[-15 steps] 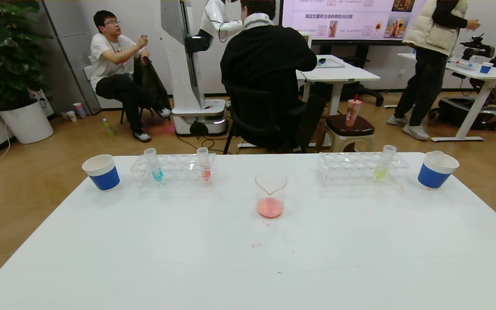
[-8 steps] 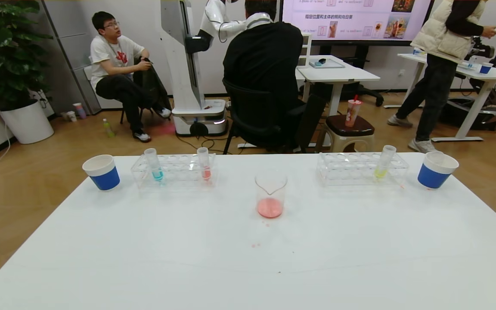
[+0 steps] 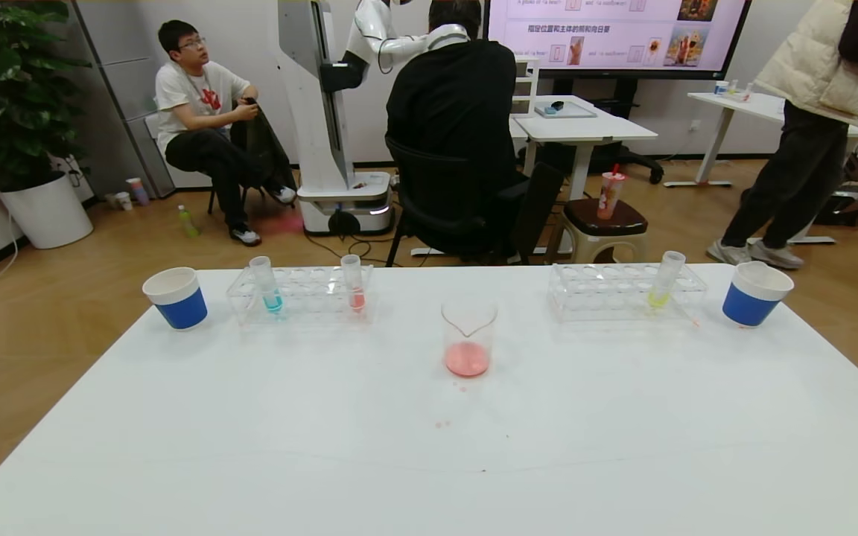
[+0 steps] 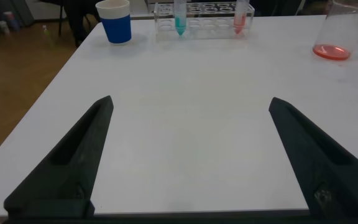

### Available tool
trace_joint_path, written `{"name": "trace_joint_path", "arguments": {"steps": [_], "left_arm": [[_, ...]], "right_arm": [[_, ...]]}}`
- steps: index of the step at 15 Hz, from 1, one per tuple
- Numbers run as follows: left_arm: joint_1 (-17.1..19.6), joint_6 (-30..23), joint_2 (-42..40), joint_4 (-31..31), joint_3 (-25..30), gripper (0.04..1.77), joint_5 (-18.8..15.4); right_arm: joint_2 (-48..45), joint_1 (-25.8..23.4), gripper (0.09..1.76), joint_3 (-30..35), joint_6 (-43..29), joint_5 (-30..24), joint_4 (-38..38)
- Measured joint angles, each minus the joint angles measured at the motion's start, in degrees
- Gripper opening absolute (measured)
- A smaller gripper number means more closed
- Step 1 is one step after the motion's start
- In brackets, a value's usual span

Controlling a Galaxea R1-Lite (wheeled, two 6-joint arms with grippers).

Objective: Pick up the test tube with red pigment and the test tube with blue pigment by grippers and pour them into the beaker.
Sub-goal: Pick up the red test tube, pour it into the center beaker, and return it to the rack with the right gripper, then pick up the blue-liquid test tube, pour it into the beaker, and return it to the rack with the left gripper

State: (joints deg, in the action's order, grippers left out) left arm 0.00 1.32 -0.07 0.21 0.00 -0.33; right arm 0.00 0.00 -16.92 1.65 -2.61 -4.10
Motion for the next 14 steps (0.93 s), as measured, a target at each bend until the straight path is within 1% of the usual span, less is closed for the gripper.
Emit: {"name": "trace_joint_path", "arguments": {"steps": [2,3,4,8,14], "left_arm": [[0.0,0.0,0.0,0.0,0.0,1.75,0.0],[0.0,0.0,0.0,0.0,0.0,1.75,0.0],[0.0,0.0,0.0,0.0,0.0,1.75,0.0],[0.0,0.0,0.0,0.0,0.0,1.75,0.0],[0.0,0.0,0.0,0.0,0.0,1.75,0.0]], "right_arm": [[0.0,0.0,1.74,8.7,1.1,-0.1,-3.0],[0.0,0.0,1.74,12.4,1.3,-0.2,-3.1],[0.0,0.0,1.74,14.8,1.3,-0.1,-0.4],[0.0,0.0,1.74,16.7,1.3,1.5,4.4],[0.0,0.0,1.74,16.9,0.3,1.8,4.3]]}}
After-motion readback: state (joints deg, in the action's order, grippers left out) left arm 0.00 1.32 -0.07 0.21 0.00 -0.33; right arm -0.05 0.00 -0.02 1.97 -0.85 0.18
